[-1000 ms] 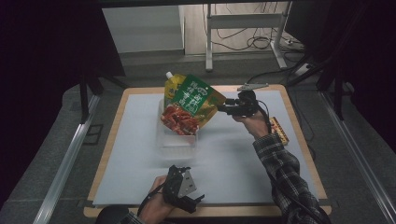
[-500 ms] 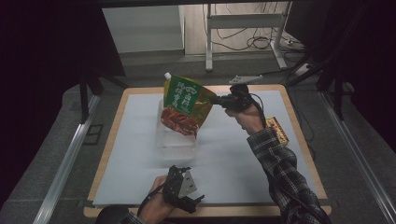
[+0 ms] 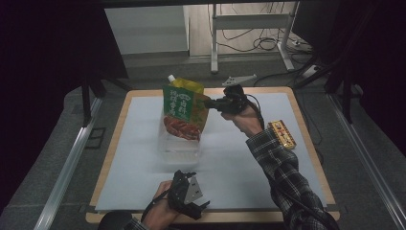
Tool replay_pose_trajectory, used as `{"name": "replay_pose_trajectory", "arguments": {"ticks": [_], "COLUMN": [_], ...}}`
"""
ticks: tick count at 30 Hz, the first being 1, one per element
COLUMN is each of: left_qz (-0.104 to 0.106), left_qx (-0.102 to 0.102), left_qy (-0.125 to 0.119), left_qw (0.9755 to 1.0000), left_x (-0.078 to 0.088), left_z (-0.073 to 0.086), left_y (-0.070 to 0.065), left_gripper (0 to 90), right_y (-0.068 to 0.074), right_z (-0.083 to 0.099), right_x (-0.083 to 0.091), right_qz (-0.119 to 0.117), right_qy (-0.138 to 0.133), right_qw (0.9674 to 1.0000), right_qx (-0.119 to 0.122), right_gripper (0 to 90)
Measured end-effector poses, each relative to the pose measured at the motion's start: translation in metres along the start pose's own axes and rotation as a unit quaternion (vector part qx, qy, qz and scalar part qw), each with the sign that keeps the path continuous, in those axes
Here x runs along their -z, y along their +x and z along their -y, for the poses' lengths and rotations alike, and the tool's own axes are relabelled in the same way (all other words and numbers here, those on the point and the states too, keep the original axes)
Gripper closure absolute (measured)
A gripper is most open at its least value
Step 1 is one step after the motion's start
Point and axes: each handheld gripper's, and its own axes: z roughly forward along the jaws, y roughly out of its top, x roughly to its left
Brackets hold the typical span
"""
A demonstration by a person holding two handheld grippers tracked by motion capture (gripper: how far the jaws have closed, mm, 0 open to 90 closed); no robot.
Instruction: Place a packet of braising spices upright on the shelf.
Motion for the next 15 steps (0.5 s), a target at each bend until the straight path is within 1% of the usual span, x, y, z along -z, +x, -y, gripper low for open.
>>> {"name": "replay_pose_trajectory", "arguments": {"ticks": [5,7,8,10,12,15], "left_qz": [-0.002,-0.001,-0.001,-0.001,-0.002,-0.002], "left_qx": [-0.005,-0.005,-0.005,-0.006,-0.008,-0.01], "left_qy": [0.004,0.004,0.003,0.004,0.006,0.007], "left_qw": [1.0,1.0,1.0,1.0,0.9999,0.9999], "left_x": [-0.0006,-0.0008,-0.0009,-0.0011,-0.0013,-0.0017], "left_z": [0.0,0.0,-0.0001,-0.0002,-0.0004,-0.0004], "left_y": [-0.0006,-0.0007,-0.0009,-0.0013,-0.002,-0.0023], "left_gripper": [1.9,1.9,2.0,2.0,2.0,2.0], "right_y": [0.0064,0.0093,0.01,0.0098,0.007,0.0051], "right_z": [-0.0048,-0.0064,-0.0066,-0.0052,-0.0024,-0.0016], "right_x": [-0.001,-0.0025,-0.004,-0.0069,-0.0076,-0.0048], "right_qz": [-0.005,0.001,0.001,0.01,0.006,0.004], "right_qy": [-0.001,0.002,0.004,0.013,0.012,0.013], "right_qw": [0.9999,0.9999,0.9999,0.9998,0.9999,0.9999], "right_qx": [0.01,0.016,0.015,0.014,0.005,0.004], "right_gripper": [89.7,89.7,89.7,89.7,89.6,89.3]}}
